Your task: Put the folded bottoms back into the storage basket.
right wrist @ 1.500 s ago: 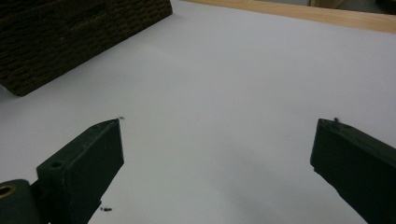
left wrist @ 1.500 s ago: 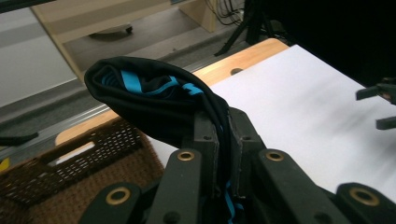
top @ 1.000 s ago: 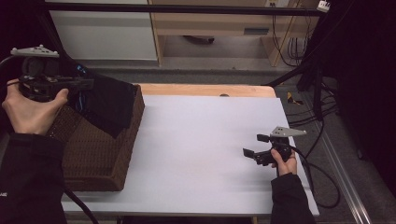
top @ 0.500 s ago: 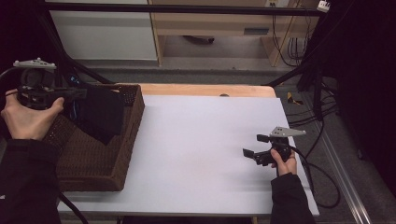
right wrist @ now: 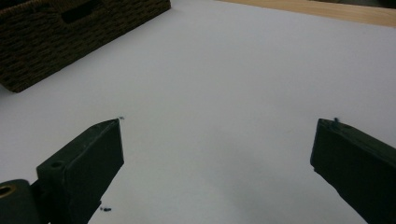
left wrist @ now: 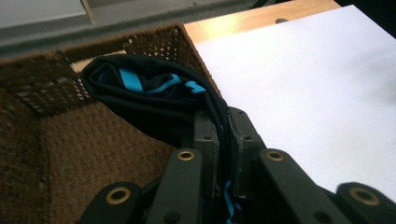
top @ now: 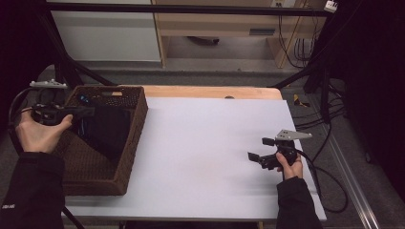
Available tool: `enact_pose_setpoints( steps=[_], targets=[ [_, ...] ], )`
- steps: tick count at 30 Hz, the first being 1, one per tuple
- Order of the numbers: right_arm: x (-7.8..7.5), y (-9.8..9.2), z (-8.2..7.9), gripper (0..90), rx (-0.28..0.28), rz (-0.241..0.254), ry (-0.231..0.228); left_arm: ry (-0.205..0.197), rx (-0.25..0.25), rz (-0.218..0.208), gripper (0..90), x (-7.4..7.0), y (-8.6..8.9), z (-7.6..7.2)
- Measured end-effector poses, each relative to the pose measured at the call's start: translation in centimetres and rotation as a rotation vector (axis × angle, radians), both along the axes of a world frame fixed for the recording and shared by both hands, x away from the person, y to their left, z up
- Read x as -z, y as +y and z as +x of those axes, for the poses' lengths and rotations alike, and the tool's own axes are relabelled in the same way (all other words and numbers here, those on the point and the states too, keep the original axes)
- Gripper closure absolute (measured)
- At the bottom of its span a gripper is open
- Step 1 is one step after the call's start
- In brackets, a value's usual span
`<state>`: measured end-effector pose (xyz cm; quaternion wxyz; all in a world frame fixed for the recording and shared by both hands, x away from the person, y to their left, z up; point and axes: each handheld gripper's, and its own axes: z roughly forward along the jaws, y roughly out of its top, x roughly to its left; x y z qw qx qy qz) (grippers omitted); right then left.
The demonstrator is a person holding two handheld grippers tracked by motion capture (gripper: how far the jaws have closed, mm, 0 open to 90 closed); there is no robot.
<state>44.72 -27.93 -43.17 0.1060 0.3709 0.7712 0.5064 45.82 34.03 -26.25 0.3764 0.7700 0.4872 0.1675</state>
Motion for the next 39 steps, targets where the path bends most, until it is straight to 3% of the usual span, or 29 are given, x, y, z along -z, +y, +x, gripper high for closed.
enact_pose_setpoints(
  steps=[8, 15, 22, 25, 29, 31, 32, 33, 36, 39],
  targets=[
    [0.1, 0.0, 0.0, 2.7, 0.0, -0.004, 0.006, 0.084, -0.015, -0.012, 83.3, 2.9, 1.1, 1.4],
    [0.2, 0.0, 0.1, 2.7, 0.0, -0.005, 0.007, 0.12, -0.078, 0.032, 82.7, 5.2, 3.0, 2.7],
    [0.4, 0.1, 0.2, 2.7, 0.0, -0.01, 0.014, 0.102, -0.117, 0.087, 81.7, 6.6, 4.6, 3.6],
    [0.4, 0.1, 0.2, 2.7, -0.001, -0.012, 0.013, 0.083, -0.134, 0.135, 80.9, 7.0, 5.1, 4.0],
    [0.5, 0.2, 0.2, 2.7, -0.002, -0.013, 0.016, 0.044, -0.164, 0.16, 80.0, 7.8, 6.0, 4.7],
    [0.5, 0.2, 0.2, 2.7, 0.0, -0.012, 0.018, 0.02, -0.209, 0.181, 74.2, 8.4, 6.3, 5.0],
    [0.5, 0.2, 0.2, 2.7, 0.0, -0.013, 0.018, 0.019, -0.24, 0.18, 64.6, 8.6, 6.4, 5.1],
    [0.5, 0.2, 0.2, 2.7, -0.001, -0.013, 0.017, 0.017, -0.256, 0.167, 55.0, 8.7, 6.5, 5.0],
    [0.4, 0.1, 0.2, 2.6, -0.001, -0.011, 0.014, -0.03, -0.279, 0.11, 39.4, 8.5, 6.5, 4.4],
    [0.4, 0.1, 0.2, 2.6, 0.001, -0.012, 0.014, -0.053, -0.274, 0.08, 26.6, 8.2, 6.2, 3.7]
  ],
)
